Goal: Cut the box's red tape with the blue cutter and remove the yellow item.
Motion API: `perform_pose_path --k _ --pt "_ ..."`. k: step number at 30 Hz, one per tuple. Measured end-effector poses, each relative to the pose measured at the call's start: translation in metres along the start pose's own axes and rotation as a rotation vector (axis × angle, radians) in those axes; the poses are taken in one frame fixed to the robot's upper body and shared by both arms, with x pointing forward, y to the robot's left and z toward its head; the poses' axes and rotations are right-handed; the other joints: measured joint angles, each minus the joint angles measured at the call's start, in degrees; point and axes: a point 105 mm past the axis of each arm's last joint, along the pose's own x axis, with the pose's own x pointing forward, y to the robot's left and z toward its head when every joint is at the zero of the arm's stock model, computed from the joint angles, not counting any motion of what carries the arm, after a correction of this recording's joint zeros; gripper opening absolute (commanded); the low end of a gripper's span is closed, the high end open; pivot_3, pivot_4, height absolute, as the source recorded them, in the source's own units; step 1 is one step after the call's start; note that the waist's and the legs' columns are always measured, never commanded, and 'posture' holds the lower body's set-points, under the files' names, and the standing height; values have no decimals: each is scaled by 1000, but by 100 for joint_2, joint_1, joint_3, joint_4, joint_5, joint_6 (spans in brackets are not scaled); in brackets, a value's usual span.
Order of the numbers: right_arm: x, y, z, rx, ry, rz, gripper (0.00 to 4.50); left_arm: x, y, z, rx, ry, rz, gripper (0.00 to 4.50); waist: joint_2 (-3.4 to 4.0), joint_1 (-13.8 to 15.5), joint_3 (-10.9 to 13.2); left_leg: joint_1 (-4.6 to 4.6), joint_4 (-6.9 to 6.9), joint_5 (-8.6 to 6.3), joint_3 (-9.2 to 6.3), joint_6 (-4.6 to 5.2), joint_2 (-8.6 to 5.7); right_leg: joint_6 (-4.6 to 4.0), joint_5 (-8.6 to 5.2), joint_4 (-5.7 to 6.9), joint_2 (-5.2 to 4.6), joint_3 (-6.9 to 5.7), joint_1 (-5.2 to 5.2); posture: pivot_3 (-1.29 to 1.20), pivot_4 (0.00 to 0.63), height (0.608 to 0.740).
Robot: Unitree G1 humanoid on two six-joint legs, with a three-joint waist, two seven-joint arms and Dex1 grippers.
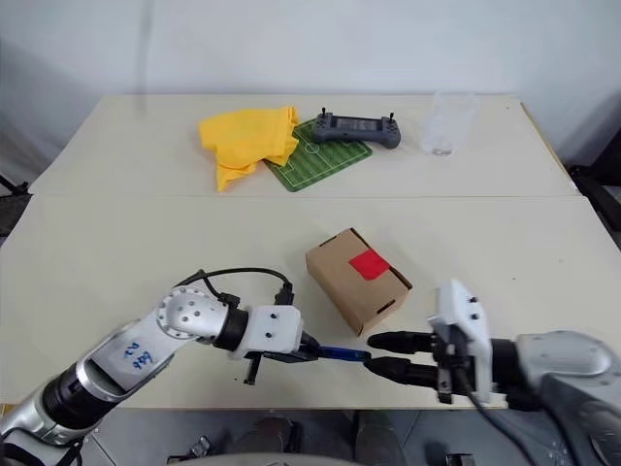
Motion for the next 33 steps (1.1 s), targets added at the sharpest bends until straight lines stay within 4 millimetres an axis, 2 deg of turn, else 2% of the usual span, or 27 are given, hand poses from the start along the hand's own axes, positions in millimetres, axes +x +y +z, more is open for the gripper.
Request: perform_pose_path --k 3,5,6,12,16,27,30,33 --pt "-23 0 16 198 71 -53 3743 -11 8 15 87 -66 22 417 3 8 3 1 0 -3 -2 8 5 -3 1 -9 -3 -8 9 0 150 740" --pt "-24 1 22 267 126 -81 4410 -11 14 27 135 -102 31 417 3 20 3 -1 -1 -3 -5 7 9 -5 2 -19 -1 -16 12 0 150 740" --pt "-23 1 21 294 159 -87 4463 -11 15 32 158 -117 26 417 3 24 3 -3 0 -2 -7 6 10 -5 2 -24 1 -18 12 0 150 740" --pt "-10 -9 14 365 174 -87 4463 -4 18 42 206 -140 4 417 3 63 3 -24 8 -7 1 14 8 12 11 -46 7 -31 -1 0 150 740" --pt "-6 -20 20 374 124 -97 4463 -3 22 38 192 -125 14 417 3 114 4 -37 11 -7 8 15 7 15 13 -55 7 -58 -15 0 150 740" --pt "18 -24 27 358 90 -10 4463 2 21 34 177 -110 21 417 3 146 4 -48 11 -6 5 11 9 14 13 -53 9 -58 -28 0 150 740" --pt "29 -26 26 366 83 7 4463 7 21 36 180 -122 19 417 3 146 4 -98 36 -5 5 9 7 15 13 -33 9 -58 -74 0 150 740" --pt "34 -25 20 387 111 15 3864 8 22 34 178 -114 23 417 4 156 4 -130 68 -7 5 5 7 14 13 -7 10 -60 -108 0 150 740"
